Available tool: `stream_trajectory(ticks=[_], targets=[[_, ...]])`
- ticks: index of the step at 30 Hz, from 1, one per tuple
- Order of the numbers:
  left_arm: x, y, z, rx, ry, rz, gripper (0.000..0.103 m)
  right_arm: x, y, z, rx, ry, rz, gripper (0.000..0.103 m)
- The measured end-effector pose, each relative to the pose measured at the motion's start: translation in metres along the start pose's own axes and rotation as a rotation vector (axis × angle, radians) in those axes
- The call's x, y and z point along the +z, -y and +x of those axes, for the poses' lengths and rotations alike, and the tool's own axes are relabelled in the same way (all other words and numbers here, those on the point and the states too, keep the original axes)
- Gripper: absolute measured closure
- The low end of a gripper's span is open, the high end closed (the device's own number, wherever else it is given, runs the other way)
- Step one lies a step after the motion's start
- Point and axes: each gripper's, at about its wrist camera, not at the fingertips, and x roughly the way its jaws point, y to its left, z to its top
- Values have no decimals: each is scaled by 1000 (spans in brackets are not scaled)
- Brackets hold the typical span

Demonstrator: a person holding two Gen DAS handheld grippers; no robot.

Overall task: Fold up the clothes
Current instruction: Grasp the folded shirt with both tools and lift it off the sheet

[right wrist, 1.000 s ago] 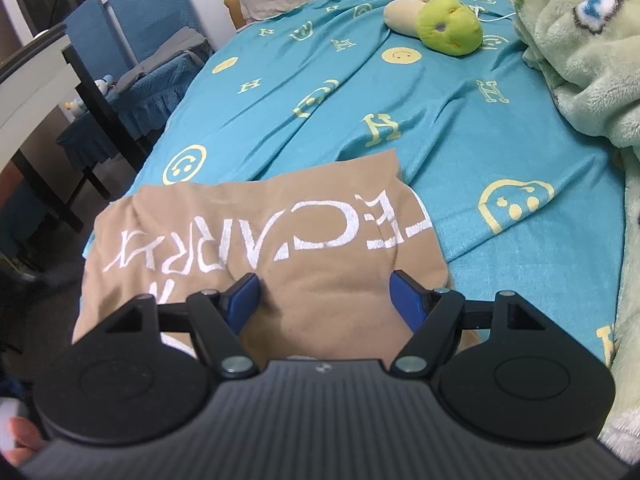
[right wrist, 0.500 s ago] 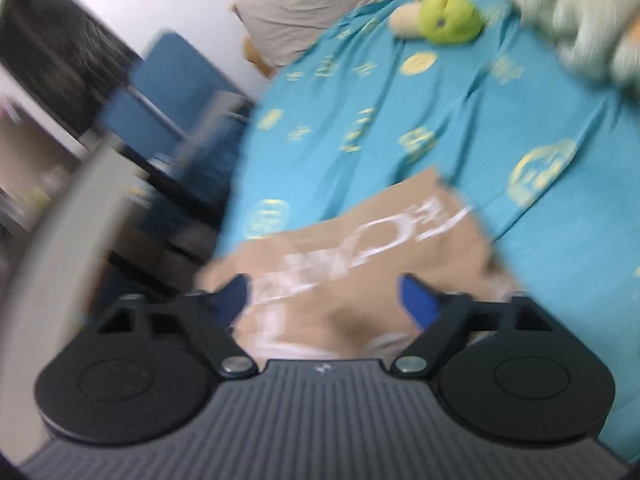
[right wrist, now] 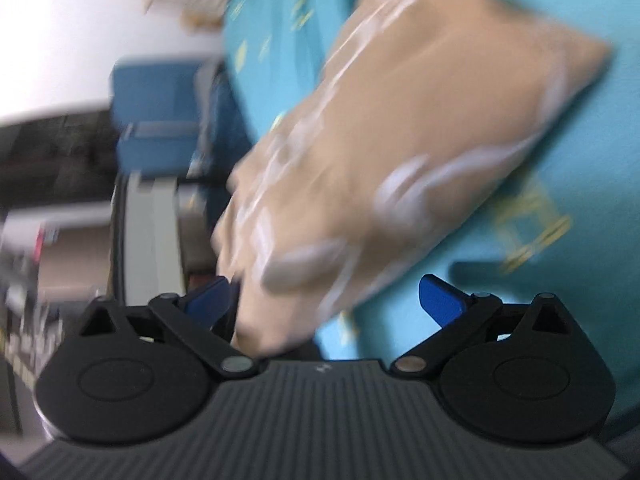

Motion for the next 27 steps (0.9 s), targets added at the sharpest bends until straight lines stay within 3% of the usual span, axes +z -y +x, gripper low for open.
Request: stream_trajectory(ticks=[2, 3, 5, 10, 18, 23, 27], targets=[[1, -1, -1, -5, -1, -5, 81, 5, 5, -11, -44, 99, 14, 29], [1, -1, -2, -8, -2, -6, 81, 8, 8, -15, -60, 136, 23, 32], [1, 1, -3, -11, -3, 0, 81, 9, 10, -19, -58, 166, 33, 49], [0, 9, -15, -21, -18, 5, 82, -3, -9, -30, -81, 211, -92, 65], [-5, 49, -58, -79, -66, -32, 83, -16, -45, -87, -38, 256, -186, 69], [-26, 104, -75, -168, -131, 43, 83, -17, -60, -144, 34, 332, -200, 70], [-56, 165, -59, -210, -199, 110, 83, 2, -68, -203, 78, 411, -192, 70]])
